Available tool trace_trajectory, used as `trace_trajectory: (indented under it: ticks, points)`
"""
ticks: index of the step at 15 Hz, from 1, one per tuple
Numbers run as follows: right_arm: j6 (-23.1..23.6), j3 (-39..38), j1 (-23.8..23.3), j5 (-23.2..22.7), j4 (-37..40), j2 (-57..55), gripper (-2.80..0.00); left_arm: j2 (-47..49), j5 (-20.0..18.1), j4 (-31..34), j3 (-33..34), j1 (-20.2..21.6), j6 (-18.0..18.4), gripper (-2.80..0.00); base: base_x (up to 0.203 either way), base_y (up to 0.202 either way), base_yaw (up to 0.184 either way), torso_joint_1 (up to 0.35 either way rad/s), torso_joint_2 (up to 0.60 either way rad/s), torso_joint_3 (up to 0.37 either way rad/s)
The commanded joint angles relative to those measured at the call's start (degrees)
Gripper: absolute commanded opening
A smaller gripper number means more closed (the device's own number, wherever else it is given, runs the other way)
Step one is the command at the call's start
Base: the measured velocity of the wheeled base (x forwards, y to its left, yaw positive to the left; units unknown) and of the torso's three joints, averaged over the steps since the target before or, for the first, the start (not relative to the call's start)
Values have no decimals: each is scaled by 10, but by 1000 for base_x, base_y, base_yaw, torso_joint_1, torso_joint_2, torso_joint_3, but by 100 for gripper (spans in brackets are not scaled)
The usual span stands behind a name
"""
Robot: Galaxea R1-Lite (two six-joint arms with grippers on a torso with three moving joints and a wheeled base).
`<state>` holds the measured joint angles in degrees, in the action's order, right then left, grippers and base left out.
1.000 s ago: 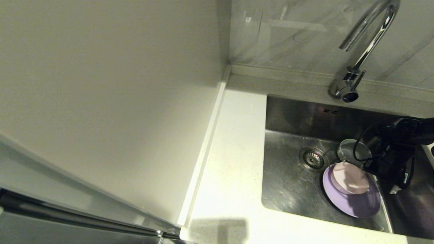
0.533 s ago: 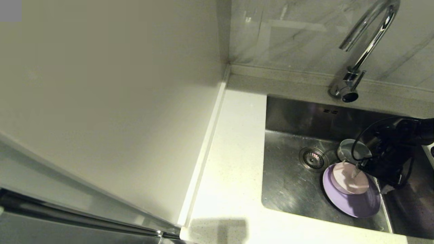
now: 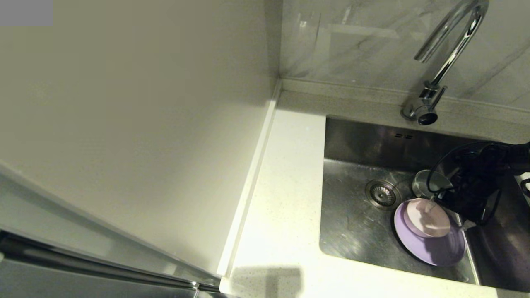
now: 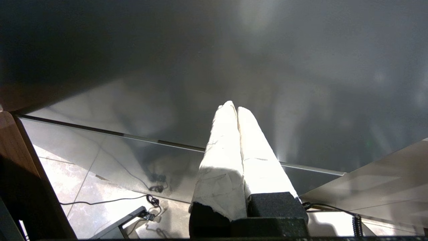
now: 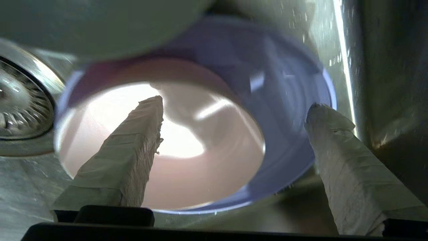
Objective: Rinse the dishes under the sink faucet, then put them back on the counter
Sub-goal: Put a bowl back to the table from the sink
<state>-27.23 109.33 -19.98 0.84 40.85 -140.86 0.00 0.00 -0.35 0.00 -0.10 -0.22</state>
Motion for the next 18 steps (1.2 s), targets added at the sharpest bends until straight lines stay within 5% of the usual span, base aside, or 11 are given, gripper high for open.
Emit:
trace_trajectory:
  ticks: [1, 7, 8, 9, 18]
  points:
    - [-1, 12, -1, 4, 2, -9, 0, 0, 0, -1, 2, 0, 0, -280, 0, 0, 0, 0, 0, 0]
    - [1, 18, 0, 4, 2, -19, 0, 0, 0, -1, 1, 0, 0, -280, 0, 0, 0, 0, 0, 0]
    - [11, 18, -1, 4, 2, -19, -60, 0, 0, 0, 2, 0, 0, -280, 0, 0, 0, 0, 0, 0]
    - [18, 18, -1, 4, 2, -20, -280, 0, 0, -1, 2, 0, 0, -280, 0, 0, 0, 0, 0, 0]
    - [21, 17, -5, 4, 5, -12, -280, 0, 0, 0, 2, 0, 0, -280, 0, 0, 0, 0, 0, 0]
